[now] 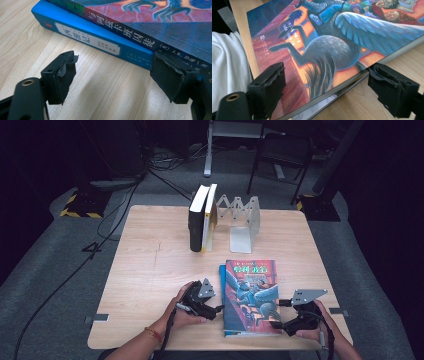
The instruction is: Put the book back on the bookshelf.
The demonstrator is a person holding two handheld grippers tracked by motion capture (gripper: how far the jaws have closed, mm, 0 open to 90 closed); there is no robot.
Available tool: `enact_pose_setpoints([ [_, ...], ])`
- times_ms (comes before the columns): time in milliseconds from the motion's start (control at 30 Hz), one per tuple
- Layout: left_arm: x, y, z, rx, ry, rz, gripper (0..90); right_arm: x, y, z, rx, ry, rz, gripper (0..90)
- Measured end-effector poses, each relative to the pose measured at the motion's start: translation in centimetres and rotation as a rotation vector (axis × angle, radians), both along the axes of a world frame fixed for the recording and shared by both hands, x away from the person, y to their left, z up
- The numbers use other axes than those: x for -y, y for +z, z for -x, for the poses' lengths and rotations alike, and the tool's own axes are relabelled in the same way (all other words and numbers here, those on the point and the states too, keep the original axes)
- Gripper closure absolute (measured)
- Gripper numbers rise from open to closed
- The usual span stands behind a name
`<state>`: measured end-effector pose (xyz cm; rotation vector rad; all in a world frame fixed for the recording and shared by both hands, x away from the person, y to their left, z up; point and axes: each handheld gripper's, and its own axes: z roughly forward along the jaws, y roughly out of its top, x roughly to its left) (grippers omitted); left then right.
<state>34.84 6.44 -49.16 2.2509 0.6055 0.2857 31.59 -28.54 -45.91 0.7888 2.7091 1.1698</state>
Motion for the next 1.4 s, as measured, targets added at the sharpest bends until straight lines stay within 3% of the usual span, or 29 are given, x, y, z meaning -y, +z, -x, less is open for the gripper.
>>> enact_pose_setpoints([
  [167, 0.2, 0.0, -0.1, 0.006, 0.011, -0.010, 20.7, -0.3, 0.4, 0.2, 0.059, -0.003, 0.007, 25.3],
  [200, 0.2, 0.0, -0.1, 0.006, 0.010, -0.011, 20.8, -0.3, 0.6, 0.3, 0.095, -0.011, 0.005, 32.9],
  [233, 0.2, 0.0, -0.1, 0.009, 0.010, -0.013, 20.8, -0.3, 0.6, 0.3, 0.095, -0.011, 0.005, 32.9],
  [333, 0.2, 0.2, 0.2, 0.021, 0.004, -0.015, 23.8, -0.1, 0.9, 0.5, 0.136, -0.022, -0.009, 44.4],
  [500, -0.1, 0.7, -0.1, 0.030, 0.014, 0.022, 23.9, 0.1, 1.2, 0.1, 0.134, -0.015, -0.030, 54.0],
  [633, 0.4, 0.4, -0.8, 0.047, 0.019, -0.028, 24.0, -0.1, 1.1, -0.8, 0.102, 0.004, -0.055, 56.4],
  [733, 0.5, 0.5, -1.3, 0.056, 0.037, -0.036, 24.5, -0.3, 1.0, -1.2, 0.075, -0.002, -0.059, 55.1],
  [833, 0.6, 0.6, -1.4, 0.053, 0.040, -0.040, 24.6, -0.3, 0.9, -1.1, 0.082, -0.008, -0.061, 55.2],
  [1000, 1.2, 1.1, -1.2, 0.073, 0.043, -0.082, 25.9, -0.1, 1.2, -0.8, 0.116, -0.018, -0.057, 63.9],
  [1200, 1.5, 1.6, -1.5, 0.075, 0.045, -0.058, 26.5, 0.4, 1.3, -0.5, 0.126, -0.026, -0.057, 66.1],
  [1333, 2.0, 1.9, -1.8, 0.063, 0.036, -0.015, 27.8, 0.9, 1.3, -0.3, 0.121, -0.031, -0.061, 66.3],
  [1400, 2.2, 2.0, -1.9, 0.063, 0.026, -0.021, 27.7, 1.0, 1.4, -0.2, 0.129, -0.032, -0.056, 66.4],
])
